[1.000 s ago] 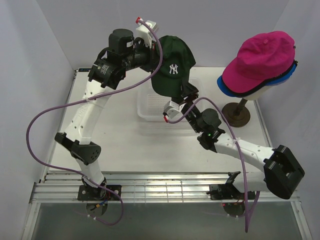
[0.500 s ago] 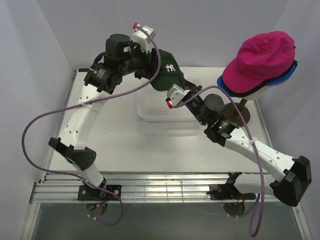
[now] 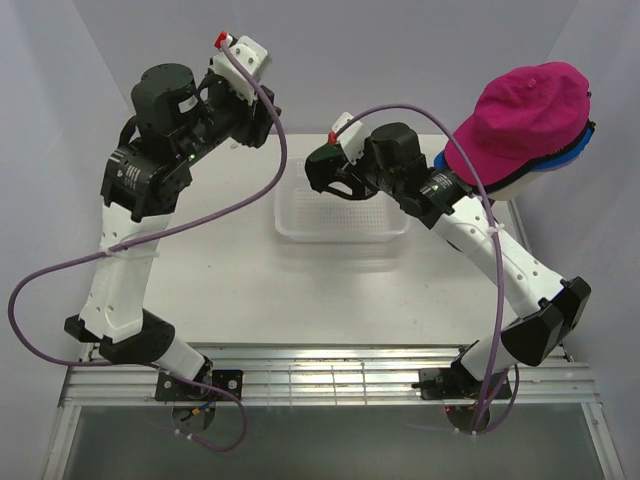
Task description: Stack the hats
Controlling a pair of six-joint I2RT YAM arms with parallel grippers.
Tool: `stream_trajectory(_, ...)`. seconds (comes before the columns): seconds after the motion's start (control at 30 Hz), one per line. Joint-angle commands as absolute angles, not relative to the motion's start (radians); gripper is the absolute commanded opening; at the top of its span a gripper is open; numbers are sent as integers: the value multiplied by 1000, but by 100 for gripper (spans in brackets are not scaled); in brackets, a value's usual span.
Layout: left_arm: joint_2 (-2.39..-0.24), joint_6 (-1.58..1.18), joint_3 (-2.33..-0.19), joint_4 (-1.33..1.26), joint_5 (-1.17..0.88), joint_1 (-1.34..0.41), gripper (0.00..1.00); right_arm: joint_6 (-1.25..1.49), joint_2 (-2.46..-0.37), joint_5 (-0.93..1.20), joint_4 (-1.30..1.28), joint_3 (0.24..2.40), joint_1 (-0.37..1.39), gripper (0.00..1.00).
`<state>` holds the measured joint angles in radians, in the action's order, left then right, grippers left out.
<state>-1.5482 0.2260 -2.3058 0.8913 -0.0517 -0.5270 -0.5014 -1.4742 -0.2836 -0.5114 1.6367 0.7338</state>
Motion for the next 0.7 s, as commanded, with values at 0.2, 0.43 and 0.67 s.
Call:
stream_trajectory(0.2,-1460,570,-2211,1127,-523,-525,72,-377,-1428,-58,-601,1730,721,8)
stream_trajectory(0.43,-1436,702,-2097,1082,-698,-528,93,-367,-1390,71,-604,1704,721,8)
stream_trajectory(0.67,-1419,704,-1951,942,-691,-561,86,-362,-1333,155,-541,1660,721,8)
